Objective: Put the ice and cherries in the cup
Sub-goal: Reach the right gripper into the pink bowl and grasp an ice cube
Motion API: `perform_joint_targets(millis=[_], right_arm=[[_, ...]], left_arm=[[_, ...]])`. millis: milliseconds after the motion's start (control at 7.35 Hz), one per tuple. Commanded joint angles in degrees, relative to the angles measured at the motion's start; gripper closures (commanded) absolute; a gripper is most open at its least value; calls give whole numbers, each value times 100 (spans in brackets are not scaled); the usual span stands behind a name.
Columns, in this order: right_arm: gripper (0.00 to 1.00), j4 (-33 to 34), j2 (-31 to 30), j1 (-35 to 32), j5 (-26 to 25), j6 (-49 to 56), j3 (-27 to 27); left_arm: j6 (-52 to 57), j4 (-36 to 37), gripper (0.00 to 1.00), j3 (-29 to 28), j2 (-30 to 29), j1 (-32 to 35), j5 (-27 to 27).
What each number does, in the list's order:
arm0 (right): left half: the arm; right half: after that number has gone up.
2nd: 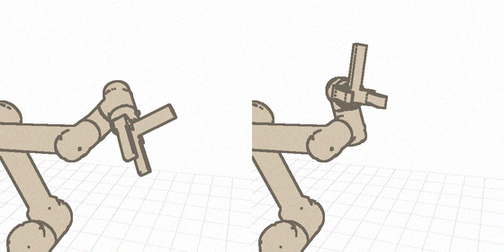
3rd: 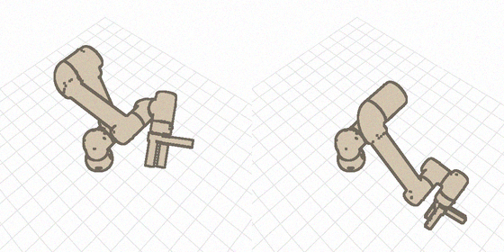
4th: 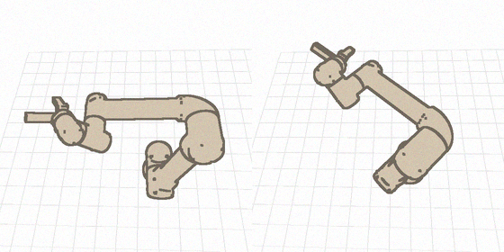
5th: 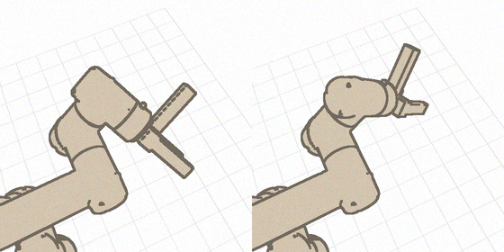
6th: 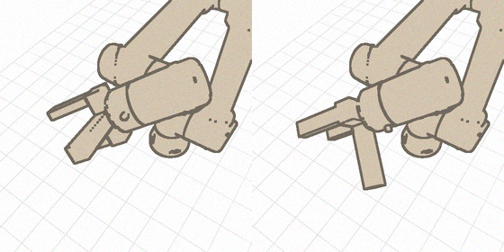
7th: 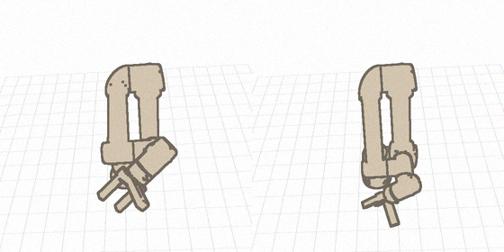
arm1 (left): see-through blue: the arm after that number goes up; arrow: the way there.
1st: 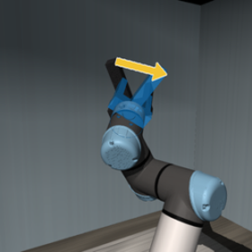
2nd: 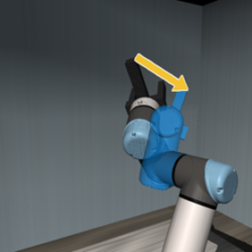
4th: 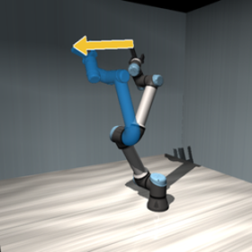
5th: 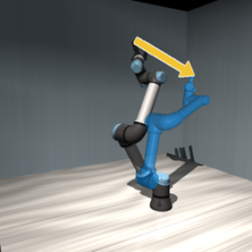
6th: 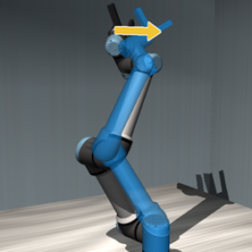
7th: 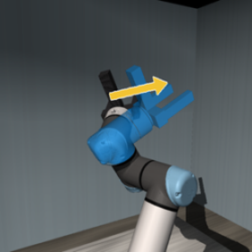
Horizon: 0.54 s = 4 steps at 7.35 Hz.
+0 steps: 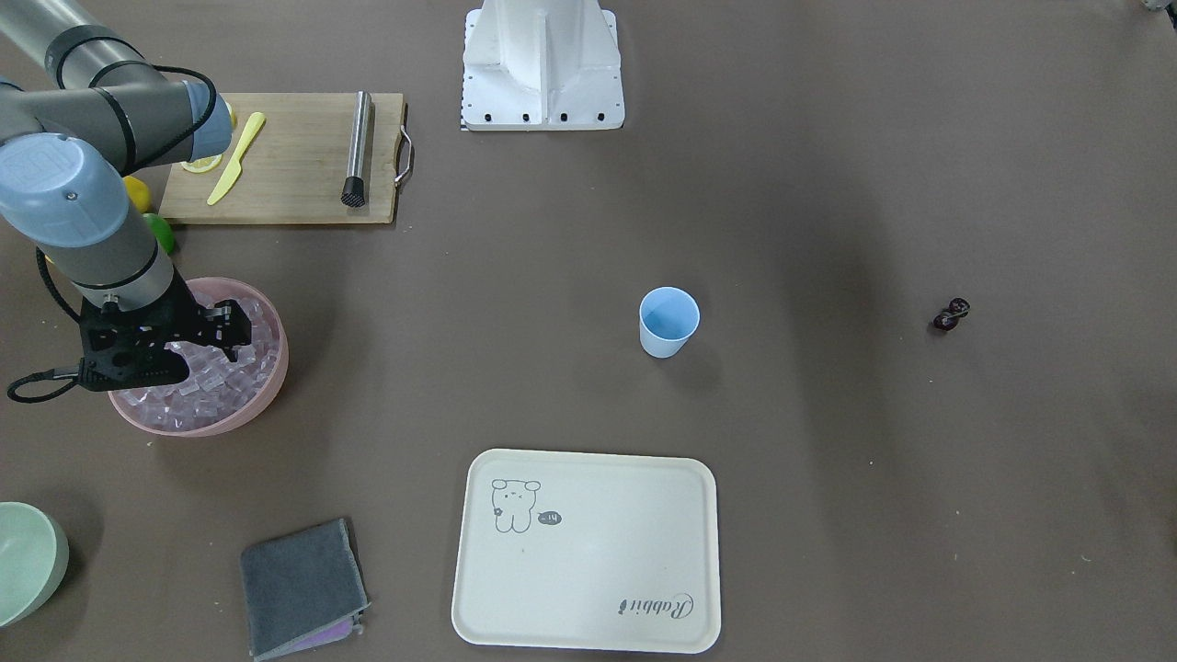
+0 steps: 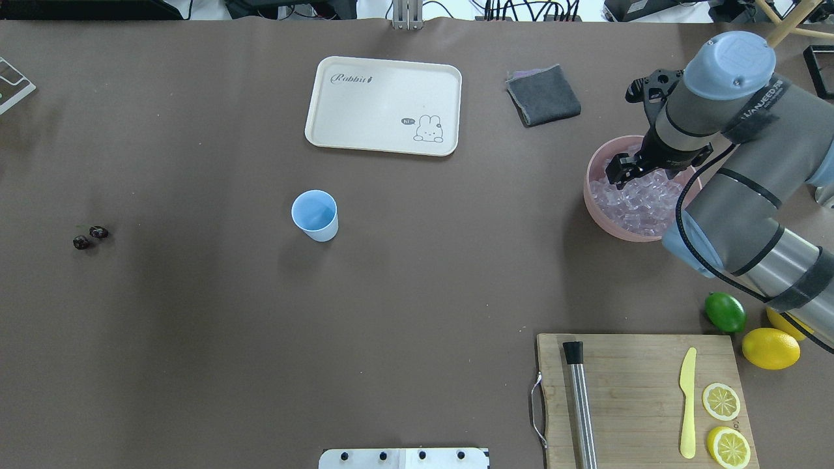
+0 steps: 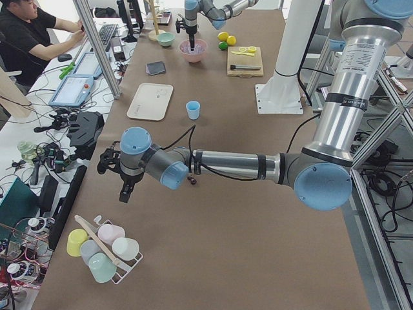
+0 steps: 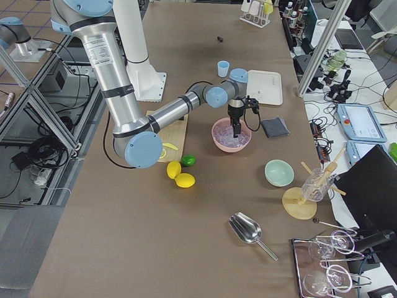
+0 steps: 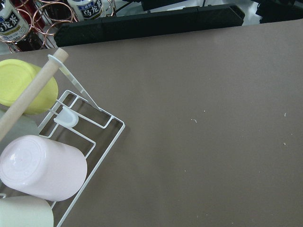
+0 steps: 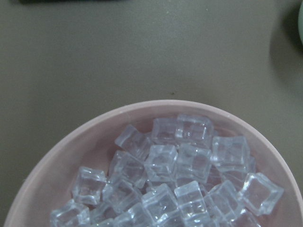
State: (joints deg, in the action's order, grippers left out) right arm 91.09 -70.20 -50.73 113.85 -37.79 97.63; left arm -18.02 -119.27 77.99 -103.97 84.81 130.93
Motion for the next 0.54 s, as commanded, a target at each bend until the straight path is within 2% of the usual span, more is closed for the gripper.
perform_joint_targets(millis=[0,272,408], right_arm=[[10,-4,-56,106,-108,-18,-77],[18,-4,-82,133,-117,-27,-95],[35,5,-73,133,-118,-35,-104]], left_arm=[[9,0,2,-3,9,0,-6],[9,0,2,23,9,0,3],[9,-9,2,23,9,0,3]])
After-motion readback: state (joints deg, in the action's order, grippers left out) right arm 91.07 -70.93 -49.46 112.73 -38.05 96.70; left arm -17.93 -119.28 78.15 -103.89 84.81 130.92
